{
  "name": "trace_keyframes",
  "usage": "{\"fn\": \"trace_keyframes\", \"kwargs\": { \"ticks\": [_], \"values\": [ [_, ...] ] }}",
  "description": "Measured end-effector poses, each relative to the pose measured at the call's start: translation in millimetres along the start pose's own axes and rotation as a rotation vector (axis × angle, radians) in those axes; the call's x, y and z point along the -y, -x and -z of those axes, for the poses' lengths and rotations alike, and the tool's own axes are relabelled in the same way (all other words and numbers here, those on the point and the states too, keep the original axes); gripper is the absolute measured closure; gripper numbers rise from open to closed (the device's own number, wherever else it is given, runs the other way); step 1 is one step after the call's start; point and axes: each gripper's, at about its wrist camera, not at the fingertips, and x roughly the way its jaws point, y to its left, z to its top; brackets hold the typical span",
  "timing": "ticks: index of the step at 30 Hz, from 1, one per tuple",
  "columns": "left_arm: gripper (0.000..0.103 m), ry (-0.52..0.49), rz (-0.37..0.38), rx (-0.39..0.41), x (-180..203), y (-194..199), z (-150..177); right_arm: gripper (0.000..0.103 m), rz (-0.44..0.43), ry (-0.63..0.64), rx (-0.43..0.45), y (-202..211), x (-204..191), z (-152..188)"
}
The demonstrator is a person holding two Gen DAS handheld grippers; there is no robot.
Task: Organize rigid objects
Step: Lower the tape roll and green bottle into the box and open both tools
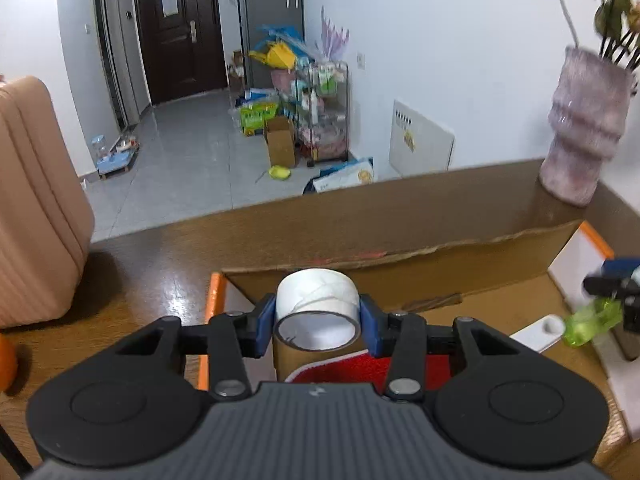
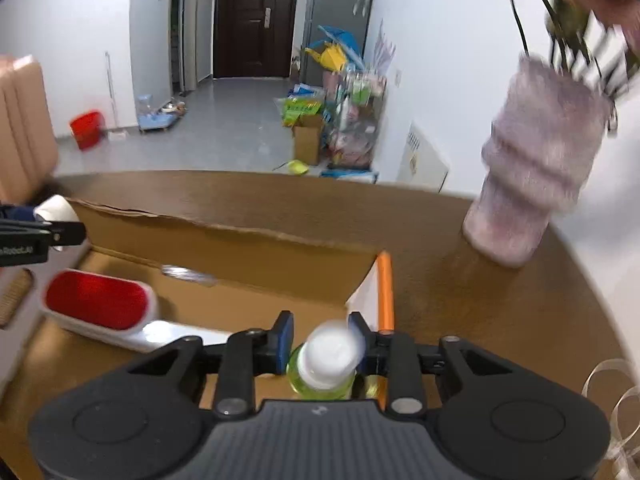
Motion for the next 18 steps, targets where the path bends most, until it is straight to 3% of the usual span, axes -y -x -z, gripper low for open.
{"fn": "trace_keyframes", "kwargs": {
  "ticks": [3,6,10,18],
  "values": [
    [0.056,0.03,0.009,-0.039,-6,-9,-2,0.075,0.016,0.047,0.01,-9,-4,-4],
    [0.039,0.031,0.022,-0.018,-10,-4,-4,0.074,0.022,0.064,0.014,-12,-6,-7],
    [0.039,0.038,0.024,-0.005,-13,9,-4,0.073,-0.011,-0.029,0.025,-8,10,-14],
    [0.033,0.043,0.033,0.055,-22,78,-7,0.066,-0.039,-0.075,0.113,71,28,-27]
  ]
}}
